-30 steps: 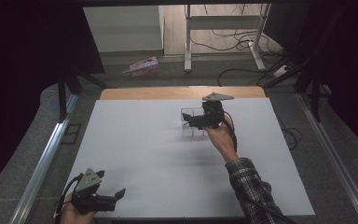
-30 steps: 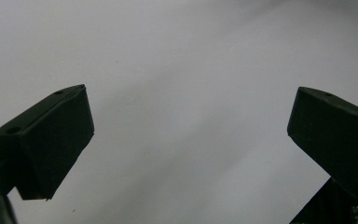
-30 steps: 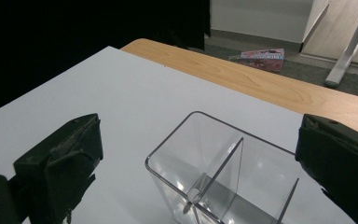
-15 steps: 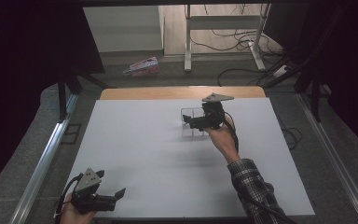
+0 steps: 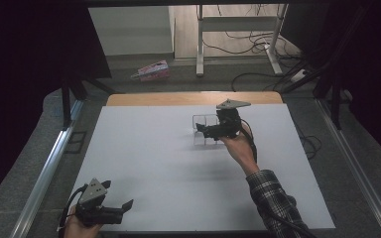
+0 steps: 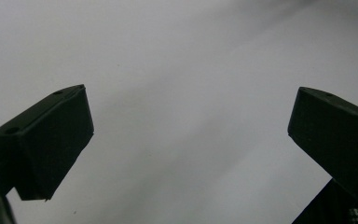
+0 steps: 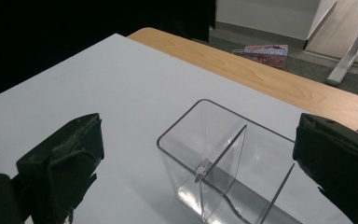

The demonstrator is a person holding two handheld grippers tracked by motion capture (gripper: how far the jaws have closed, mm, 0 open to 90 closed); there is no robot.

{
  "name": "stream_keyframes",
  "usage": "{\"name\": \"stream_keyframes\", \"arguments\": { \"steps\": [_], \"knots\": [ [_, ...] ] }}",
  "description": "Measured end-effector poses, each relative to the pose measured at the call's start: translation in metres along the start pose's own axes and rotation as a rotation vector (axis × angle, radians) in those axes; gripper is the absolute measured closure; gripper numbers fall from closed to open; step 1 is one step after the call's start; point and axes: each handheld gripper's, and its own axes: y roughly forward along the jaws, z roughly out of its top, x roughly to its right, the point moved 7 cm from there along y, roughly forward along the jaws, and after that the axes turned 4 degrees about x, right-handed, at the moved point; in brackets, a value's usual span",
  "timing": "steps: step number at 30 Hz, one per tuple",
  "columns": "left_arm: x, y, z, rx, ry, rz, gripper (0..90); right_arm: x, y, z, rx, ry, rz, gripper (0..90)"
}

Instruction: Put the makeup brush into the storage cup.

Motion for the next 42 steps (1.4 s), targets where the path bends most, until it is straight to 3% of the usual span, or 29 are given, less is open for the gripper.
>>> {"name": "stream_keyframes", "arguments": {
  "steps": [42],
  "knots": [
    [0.000,-0.001,0.001,0.011,-0.004,-0.002,0.4,-0.016,-0.027,-0.021,-0.100,-0.072,0.026,2.0]
  ]
}}
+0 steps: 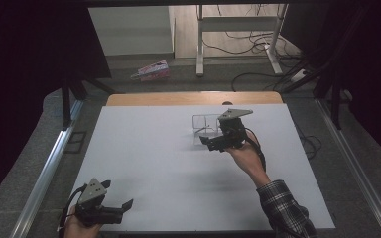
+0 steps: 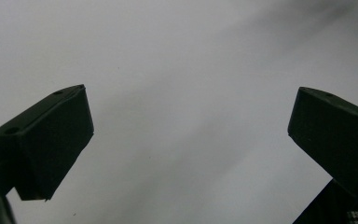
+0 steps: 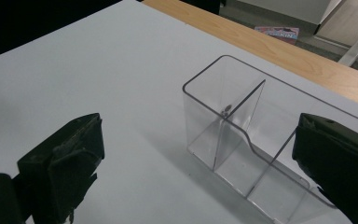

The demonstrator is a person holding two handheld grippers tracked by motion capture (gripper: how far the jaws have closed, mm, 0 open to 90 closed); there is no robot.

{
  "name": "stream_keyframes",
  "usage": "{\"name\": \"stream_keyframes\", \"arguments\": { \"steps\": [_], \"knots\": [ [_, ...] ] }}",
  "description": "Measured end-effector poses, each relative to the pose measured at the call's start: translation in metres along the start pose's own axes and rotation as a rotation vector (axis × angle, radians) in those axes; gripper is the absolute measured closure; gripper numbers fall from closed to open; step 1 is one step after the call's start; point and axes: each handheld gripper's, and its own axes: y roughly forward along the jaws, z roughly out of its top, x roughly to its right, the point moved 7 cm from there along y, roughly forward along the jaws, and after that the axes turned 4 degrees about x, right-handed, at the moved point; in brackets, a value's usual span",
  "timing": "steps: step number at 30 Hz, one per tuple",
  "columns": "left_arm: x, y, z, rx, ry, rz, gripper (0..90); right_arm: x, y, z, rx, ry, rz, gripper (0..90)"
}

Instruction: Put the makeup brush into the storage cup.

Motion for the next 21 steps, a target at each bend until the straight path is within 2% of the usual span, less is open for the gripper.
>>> {"name": "stream_keyframes", "arguments": {
  "steps": [21],
  "knots": [
    [0.001,-0.001,0.001,0.008,0.003,-0.007,0.4,-0.006,-0.009,-0.023,-0.046,-0.023,0.001,1.5]
  ]
}}
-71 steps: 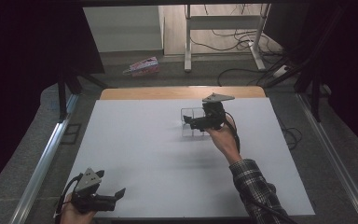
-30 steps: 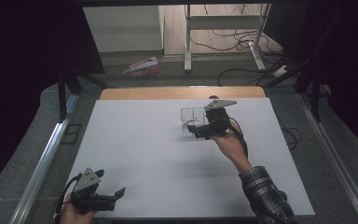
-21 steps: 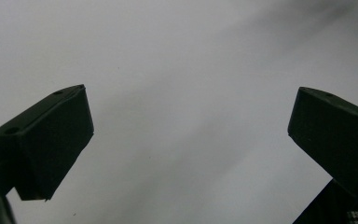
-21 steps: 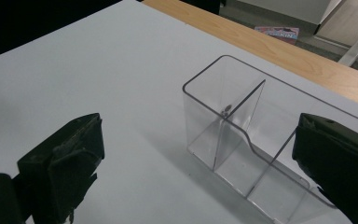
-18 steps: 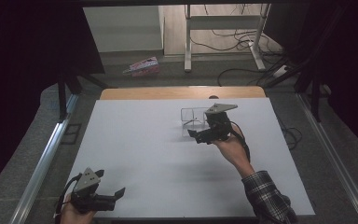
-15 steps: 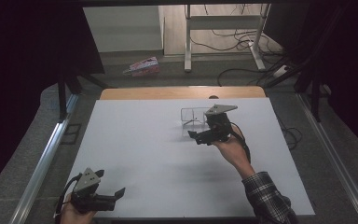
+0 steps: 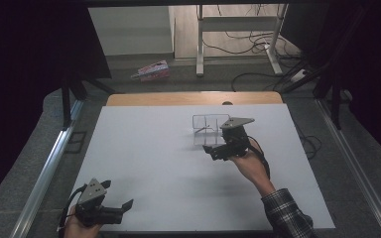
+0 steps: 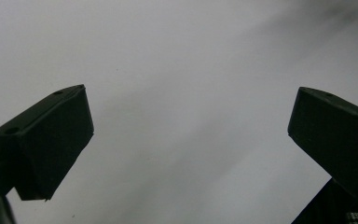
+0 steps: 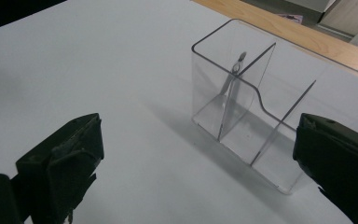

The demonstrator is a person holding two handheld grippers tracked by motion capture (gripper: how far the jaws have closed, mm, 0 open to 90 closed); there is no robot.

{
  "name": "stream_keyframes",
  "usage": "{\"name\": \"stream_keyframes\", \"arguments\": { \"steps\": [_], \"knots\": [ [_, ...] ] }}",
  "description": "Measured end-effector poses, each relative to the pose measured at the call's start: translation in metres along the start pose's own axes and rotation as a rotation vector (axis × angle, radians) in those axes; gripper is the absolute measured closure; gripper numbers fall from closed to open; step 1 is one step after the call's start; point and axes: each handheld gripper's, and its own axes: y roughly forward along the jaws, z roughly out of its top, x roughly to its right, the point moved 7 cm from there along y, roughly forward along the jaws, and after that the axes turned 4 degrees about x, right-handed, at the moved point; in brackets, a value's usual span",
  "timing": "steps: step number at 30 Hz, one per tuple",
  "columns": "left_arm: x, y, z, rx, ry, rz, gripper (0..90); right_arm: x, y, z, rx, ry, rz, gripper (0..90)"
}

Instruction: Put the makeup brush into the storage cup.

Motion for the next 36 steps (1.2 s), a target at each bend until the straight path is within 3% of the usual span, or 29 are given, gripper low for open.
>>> {"name": "stream_keyframes", "arguments": {
  "steps": [36],
  "knots": [
    [0.003,0.001,0.000,-0.003,0.013,-0.014,0.4,-0.015,-0.029,-0.030,-0.052,-0.047,0.004,0.0]
  ]
}}
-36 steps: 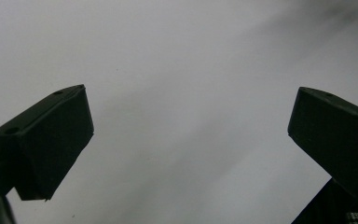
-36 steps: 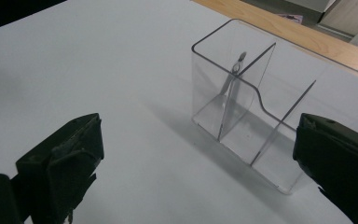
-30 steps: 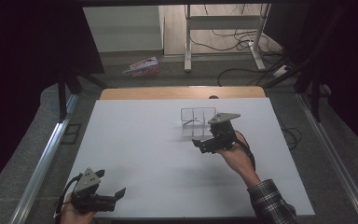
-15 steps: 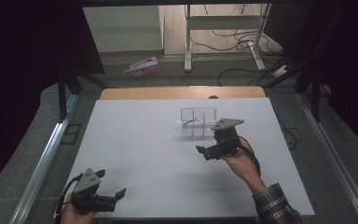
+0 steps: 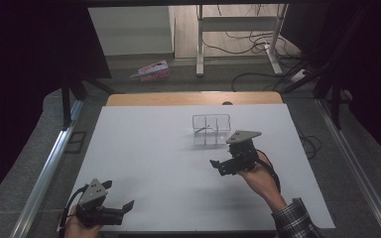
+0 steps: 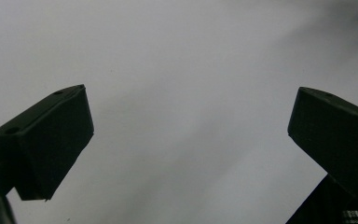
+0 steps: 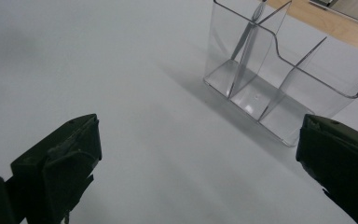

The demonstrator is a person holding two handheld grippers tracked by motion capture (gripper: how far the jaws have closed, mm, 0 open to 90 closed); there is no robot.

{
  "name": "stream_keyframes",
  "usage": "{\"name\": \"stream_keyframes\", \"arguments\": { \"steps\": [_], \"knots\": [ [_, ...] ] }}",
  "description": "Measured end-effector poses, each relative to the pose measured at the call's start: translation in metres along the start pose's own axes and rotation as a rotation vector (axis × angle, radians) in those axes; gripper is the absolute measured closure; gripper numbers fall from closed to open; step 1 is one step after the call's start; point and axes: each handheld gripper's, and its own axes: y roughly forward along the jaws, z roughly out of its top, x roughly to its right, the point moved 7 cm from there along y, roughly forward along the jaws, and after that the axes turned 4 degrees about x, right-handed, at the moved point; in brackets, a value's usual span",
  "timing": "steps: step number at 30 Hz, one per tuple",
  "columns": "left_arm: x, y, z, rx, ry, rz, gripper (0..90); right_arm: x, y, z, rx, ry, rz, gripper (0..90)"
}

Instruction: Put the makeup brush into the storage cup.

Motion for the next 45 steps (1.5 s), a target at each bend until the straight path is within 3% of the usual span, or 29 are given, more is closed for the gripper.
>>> {"name": "stream_keyframes", "arguments": {
  "steps": [25,45],
  "knots": [
    [0.000,0.000,0.000,-0.002,0.002,-0.001,0.4,-0.013,-0.021,-0.020,-0.011,-0.011,-0.005,0.0],
    [0.000,0.001,0.000,0.001,-0.003,-0.001,0.4,-0.019,-0.040,-0.040,-0.018,0.019,-0.004,0.0]
  ]
}}
